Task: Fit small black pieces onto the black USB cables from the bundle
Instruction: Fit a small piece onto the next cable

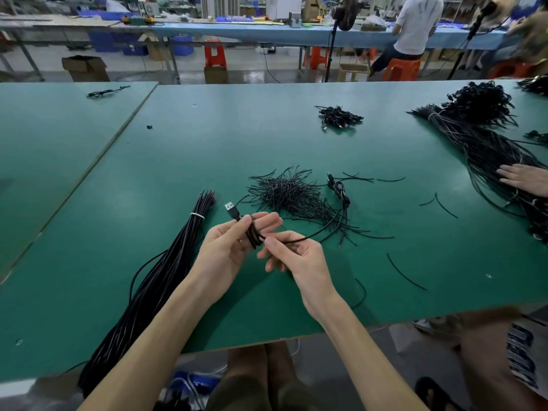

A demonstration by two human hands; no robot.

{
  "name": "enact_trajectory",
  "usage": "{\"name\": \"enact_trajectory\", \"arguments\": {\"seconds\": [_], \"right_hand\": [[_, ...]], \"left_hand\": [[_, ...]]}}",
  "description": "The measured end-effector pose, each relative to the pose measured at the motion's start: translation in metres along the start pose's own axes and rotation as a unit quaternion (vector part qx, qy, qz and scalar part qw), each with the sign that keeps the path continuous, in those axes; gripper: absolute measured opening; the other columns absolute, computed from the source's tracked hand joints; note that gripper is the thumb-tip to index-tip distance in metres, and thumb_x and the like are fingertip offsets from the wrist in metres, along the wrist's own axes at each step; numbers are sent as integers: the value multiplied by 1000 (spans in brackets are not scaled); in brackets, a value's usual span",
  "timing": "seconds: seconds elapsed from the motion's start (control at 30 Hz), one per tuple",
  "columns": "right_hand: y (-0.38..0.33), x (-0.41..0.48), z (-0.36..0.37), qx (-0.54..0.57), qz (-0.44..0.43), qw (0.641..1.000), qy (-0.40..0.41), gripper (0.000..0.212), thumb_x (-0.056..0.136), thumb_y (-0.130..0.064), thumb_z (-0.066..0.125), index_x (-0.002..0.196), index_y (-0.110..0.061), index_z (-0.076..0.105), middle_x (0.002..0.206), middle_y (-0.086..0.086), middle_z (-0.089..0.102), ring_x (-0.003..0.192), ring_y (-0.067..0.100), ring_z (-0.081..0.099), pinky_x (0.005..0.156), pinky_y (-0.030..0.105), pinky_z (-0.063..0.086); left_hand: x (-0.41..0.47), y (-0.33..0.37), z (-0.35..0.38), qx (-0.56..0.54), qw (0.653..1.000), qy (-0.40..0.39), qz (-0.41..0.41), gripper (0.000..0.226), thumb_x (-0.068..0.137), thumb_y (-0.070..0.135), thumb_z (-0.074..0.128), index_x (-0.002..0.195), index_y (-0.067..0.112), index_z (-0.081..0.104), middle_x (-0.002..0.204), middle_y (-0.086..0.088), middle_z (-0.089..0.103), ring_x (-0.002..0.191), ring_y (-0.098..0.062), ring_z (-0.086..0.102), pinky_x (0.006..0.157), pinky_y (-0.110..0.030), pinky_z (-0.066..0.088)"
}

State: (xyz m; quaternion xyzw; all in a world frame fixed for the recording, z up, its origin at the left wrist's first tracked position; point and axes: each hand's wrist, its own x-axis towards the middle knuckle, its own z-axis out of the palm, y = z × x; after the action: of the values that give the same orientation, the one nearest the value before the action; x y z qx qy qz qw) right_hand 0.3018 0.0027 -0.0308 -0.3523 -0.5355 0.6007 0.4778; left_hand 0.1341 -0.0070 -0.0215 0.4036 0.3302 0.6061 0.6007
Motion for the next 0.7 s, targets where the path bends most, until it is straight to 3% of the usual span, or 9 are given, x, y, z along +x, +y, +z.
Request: {"name": "enact_trajectory", "arguments": {"seconds": [0.17,0.3,0.4,0.47,0.6,0.7], "right_hand": [[0,-1,-1,40,25,998,48,29,105,-29,60,96,-5,72,83,15,76,62,19,64,59,24,46],[-3,-2,0,30,21,999,18,54,108,-44,46,76,-11,73,71,19,73,52,23,62,51,24,42],[-5,-5,2,1,3,1000,-21,61,108,-51,43,72,-12,73,66,18,71,46,23,60,46,23,38],[-5,-6,3,0,-21,1000,-7,52,106,-48,47,79,-11,72,69,14,71,48,22,59,46,21,38],[-3,-4,2,-7,-59,997,46,26,106,-30,57,96,-7,63,74,8,65,51,18,55,48,18,40],[1,-1,3,-47,-36,996,69,7,103,-18,62,105,-11,59,78,3,64,56,17,57,52,19,44]], "left_hand": [[4,6,1,-121,989,79,1,26,96,17,59,100,7,82,112,-12,77,109,-23,73,89,-26,58],[7,13,-5,-153,980,127,35,25,94,17,60,100,6,81,108,-10,77,106,-20,74,90,-25,57],[6,7,-3,-66,985,145,66,22,102,14,54,110,-1,68,105,-10,78,104,-22,75,90,-26,57],[5,2,1,54,983,145,97,21,107,10,48,112,-2,65,103,-12,78,102,-27,75,92,-29,57],[2,-10,10,302,938,91,147,20,107,2,46,111,-5,64,97,-1,80,94,-18,77,90,-24,56],[0,-10,11,298,944,65,129,20,107,2,46,113,-4,64,102,0,80,98,-18,76,91,-22,56]]}}
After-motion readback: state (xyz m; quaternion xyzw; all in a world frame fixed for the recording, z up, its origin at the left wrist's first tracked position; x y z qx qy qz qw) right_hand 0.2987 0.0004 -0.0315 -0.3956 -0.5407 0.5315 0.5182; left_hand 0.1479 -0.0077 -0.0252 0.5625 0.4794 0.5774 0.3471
